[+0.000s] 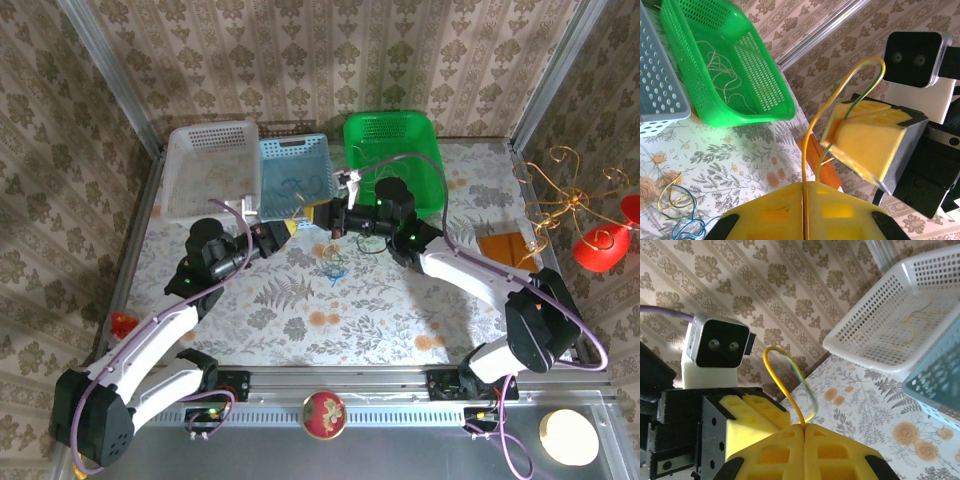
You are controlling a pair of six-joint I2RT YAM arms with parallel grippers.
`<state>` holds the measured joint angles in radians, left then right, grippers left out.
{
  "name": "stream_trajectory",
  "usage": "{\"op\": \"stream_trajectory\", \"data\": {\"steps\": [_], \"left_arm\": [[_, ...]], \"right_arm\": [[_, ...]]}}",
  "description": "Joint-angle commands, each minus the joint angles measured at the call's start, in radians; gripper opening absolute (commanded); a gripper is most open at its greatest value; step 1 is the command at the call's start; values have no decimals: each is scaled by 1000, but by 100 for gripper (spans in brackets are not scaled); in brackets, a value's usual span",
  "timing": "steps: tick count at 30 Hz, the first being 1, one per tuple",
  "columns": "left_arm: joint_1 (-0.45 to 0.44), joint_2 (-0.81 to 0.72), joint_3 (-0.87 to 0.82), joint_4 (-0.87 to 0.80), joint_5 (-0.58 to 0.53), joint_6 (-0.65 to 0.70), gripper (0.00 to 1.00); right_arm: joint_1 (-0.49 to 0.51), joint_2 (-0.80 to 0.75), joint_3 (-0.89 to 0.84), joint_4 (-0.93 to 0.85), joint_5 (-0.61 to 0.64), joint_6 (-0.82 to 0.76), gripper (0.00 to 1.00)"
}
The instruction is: Untangle the cables
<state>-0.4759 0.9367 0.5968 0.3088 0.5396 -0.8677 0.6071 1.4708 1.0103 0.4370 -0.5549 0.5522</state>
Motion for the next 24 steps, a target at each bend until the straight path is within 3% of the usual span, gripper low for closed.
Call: {"op": "stream_trajectory", "data": {"steps": [1, 3, 7, 24], "left_arm": [[15, -22, 8, 51, 23, 24, 11], [15, -22, 3, 62, 26, 24, 12], [45, -22, -2, 64, 29, 27, 0], [78, -61, -5, 112, -47, 39, 0]], "right_arm": [[-15, -61, -9, -27, -13, -27, 0], [-18, -70, -10, -34, -18, -28, 0], [-23, -73, -17, -43, -23, -30, 0], [-21, -116, -91, -71, -61, -29, 0]]}}
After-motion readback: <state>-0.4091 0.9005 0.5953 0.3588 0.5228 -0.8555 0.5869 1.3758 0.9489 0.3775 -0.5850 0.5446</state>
